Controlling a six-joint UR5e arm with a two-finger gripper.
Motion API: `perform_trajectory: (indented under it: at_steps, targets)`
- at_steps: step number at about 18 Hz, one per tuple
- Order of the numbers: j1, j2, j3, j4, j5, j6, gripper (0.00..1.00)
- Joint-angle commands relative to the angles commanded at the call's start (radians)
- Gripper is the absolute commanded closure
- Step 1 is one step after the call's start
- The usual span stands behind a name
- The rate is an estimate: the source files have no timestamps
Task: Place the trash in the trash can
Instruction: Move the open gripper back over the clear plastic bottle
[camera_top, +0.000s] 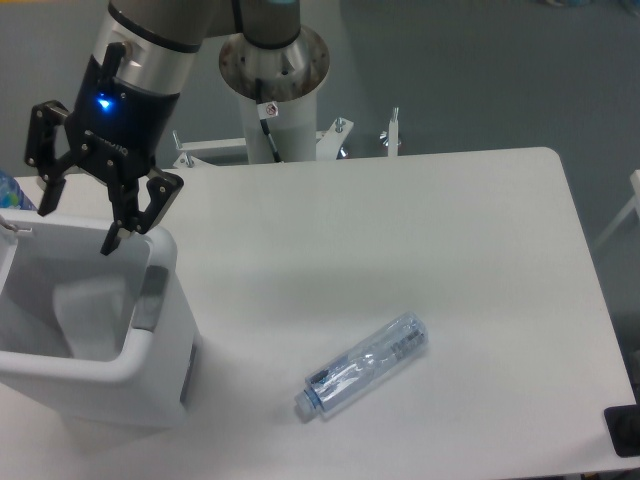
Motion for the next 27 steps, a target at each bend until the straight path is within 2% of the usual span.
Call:
perform_trajectory:
  at_steps: [4,7,10,13,15,17,19,22,27]
  targets:
    - [0.078,-0.061,-0.006,0.143,0.05,0.005,0.0]
    - [0.141,-0.118,-0.006,0.186,0.083,0.023,0.0]
    - [0.179,-0.166,-0.009,0.181,0.179,0.156,0.0]
    - [0.183,-0.222,-0.02,0.169,0.294,0.265,0.0]
    - [0.183,-0.264,-0.041,0.174,0.325,0.313,0.0]
    - [0.181,-0.278,-0.08,0.175,0.354,0.376,0.0]
    - [0.18,-0.276,-0.127,0.184,0.364,0.406,0.0]
    - [0.178,-0.282,-0.159,0.186,0.412,0.419,0.0]
    - [0.152,-0.367,-0.157,0.189,0.487,0.506,0.0]
